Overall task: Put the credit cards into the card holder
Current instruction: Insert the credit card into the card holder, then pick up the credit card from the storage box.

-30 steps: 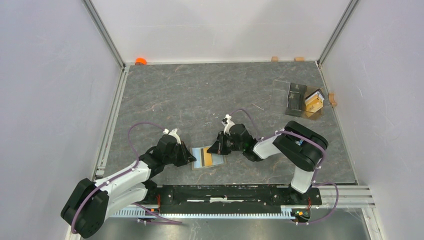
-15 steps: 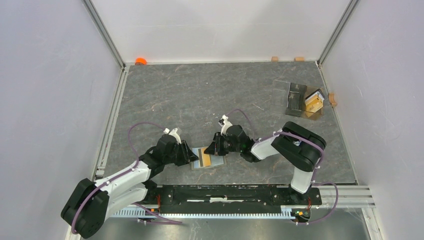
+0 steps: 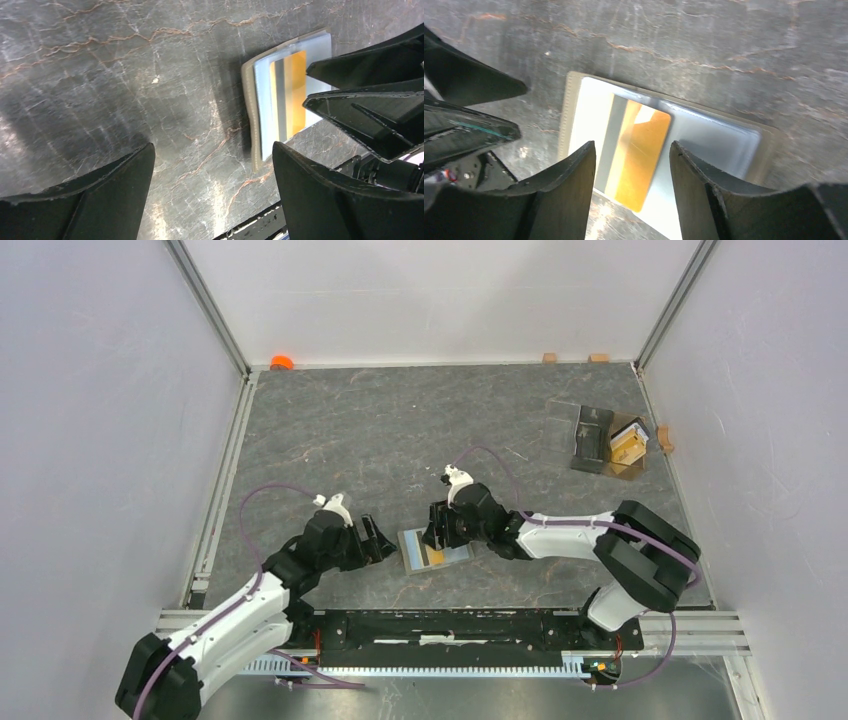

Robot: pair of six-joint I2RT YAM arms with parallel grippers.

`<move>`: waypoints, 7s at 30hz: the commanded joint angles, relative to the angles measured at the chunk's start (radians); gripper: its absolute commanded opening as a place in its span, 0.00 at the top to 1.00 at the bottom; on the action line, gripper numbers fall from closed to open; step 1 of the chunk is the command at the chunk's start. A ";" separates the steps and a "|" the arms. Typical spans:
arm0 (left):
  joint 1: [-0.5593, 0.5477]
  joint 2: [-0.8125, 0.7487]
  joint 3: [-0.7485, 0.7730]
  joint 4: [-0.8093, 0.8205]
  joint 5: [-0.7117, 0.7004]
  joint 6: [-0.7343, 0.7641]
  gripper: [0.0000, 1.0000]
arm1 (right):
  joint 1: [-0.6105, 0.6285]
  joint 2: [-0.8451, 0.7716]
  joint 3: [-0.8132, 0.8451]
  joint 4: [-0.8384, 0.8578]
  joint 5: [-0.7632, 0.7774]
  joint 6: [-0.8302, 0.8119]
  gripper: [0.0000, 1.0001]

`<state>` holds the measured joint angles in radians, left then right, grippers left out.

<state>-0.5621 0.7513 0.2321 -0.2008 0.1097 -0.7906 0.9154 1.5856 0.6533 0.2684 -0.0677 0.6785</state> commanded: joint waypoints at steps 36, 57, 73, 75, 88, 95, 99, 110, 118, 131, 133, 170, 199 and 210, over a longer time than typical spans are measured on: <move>0.005 0.286 0.001 0.355 0.179 0.005 0.74 | 0.065 0.024 0.056 -0.095 -0.015 -0.017 0.49; 0.006 0.289 0.053 0.283 0.140 0.014 0.59 | 0.084 -0.054 0.102 -0.083 0.013 -0.116 0.50; 0.210 0.232 0.642 -0.418 0.065 0.417 0.00 | -0.366 -0.302 0.228 -0.392 0.003 -0.478 0.23; 0.265 0.264 0.680 -0.432 0.073 0.472 0.00 | -0.447 -0.300 0.268 -0.444 0.013 -0.531 0.18; 0.384 0.348 0.673 -0.348 -0.089 0.605 0.00 | -0.998 -0.169 0.413 -0.465 -0.035 -0.590 0.10; 0.388 0.397 0.679 -0.356 -0.050 0.607 0.00 | -1.131 -0.080 0.467 -0.433 -0.047 -0.631 0.10; 0.390 0.412 0.678 -0.358 -0.050 0.607 0.00 | -1.161 -0.038 0.510 -0.460 0.018 -0.669 0.10; 0.395 0.440 0.679 -0.359 -0.029 0.605 0.00 | -1.292 0.099 0.621 -0.583 0.011 -0.732 0.09; 0.396 0.446 0.681 -0.359 -0.008 0.603 0.00 | -1.347 0.159 0.639 -0.627 -0.053 -0.712 0.10; 0.400 0.445 0.680 -0.358 -0.001 0.603 0.00 | -1.402 0.245 0.673 -0.619 -0.162 -0.680 0.22; 0.401 0.448 0.679 -0.358 0.000 0.602 0.00 | -1.410 0.261 0.683 -0.617 -0.182 -0.652 0.25; 0.406 0.459 0.674 -0.359 0.038 0.599 0.00 | -1.491 0.246 0.660 -0.523 -0.202 -0.570 0.55; 0.406 0.446 0.673 -0.358 0.048 0.597 0.00 | -1.492 0.098 0.622 -0.504 -0.217 -0.554 1.00; 0.403 0.380 0.630 -0.273 0.259 0.620 0.03 | -1.372 -0.111 0.630 -0.514 -0.378 -0.530 1.00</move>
<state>-0.1627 1.1809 0.8787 -0.5484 0.2474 -0.2176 -0.5301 1.5986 1.2762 -0.2852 -0.3576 0.1341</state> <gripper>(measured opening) 0.977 0.007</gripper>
